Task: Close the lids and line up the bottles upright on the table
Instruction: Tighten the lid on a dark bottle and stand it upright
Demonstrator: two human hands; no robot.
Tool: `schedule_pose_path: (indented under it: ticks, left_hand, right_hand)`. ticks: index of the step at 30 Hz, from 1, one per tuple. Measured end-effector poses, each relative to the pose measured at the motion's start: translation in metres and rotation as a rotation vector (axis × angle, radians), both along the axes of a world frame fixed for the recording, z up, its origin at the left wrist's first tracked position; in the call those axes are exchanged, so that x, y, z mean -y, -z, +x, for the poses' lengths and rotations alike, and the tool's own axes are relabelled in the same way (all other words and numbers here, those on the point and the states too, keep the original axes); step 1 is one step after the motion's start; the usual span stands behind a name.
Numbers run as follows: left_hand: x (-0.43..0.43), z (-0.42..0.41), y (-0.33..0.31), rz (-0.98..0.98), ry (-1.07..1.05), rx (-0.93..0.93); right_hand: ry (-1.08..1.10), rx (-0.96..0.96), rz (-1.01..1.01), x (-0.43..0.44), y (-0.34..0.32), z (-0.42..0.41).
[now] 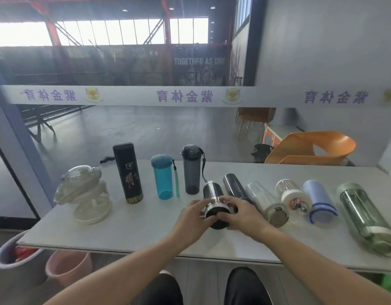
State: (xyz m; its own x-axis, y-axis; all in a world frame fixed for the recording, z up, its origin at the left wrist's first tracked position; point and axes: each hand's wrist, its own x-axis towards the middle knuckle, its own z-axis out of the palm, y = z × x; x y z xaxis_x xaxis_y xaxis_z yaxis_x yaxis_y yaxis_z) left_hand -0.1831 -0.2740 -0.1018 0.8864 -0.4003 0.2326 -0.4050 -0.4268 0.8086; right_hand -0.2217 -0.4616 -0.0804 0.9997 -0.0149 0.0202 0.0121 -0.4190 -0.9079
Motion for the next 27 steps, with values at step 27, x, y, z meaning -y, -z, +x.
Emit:
schedule_pose_path:
  ticks: [27]
  left_hand:
    - [0.063, 0.162, -0.115, 0.813, -0.299, 0.406]
  right_hand:
    - [0.254, -0.213, -0.11, 0.017, -0.103, 0.159]
